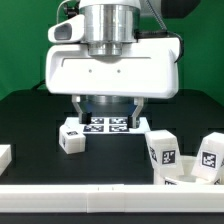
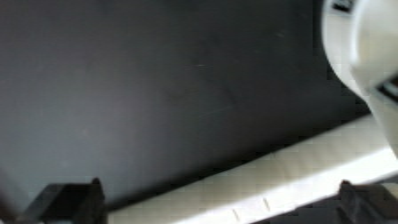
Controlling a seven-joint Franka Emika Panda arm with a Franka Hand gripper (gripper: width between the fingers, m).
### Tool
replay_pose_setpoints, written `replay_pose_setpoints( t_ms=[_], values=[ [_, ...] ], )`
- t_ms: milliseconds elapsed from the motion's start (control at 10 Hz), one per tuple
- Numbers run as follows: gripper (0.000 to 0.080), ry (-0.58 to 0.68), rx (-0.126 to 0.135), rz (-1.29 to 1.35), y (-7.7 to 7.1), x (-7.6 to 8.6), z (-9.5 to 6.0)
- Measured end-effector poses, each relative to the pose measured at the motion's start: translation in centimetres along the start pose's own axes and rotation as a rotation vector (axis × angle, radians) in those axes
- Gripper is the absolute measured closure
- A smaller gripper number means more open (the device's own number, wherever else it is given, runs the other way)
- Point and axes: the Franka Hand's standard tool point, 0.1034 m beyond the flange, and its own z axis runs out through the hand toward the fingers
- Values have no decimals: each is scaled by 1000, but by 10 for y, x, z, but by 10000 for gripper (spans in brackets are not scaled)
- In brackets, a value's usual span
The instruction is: Assemble stool
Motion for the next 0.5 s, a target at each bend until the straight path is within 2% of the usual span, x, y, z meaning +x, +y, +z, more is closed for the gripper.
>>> replay_pose_setpoints(
  t_ms=[100,500],
  values=[
    [151,-5,-3,-139,5,1,-1],
    [151,1,-11,-364,9,4,-2]
  ],
)
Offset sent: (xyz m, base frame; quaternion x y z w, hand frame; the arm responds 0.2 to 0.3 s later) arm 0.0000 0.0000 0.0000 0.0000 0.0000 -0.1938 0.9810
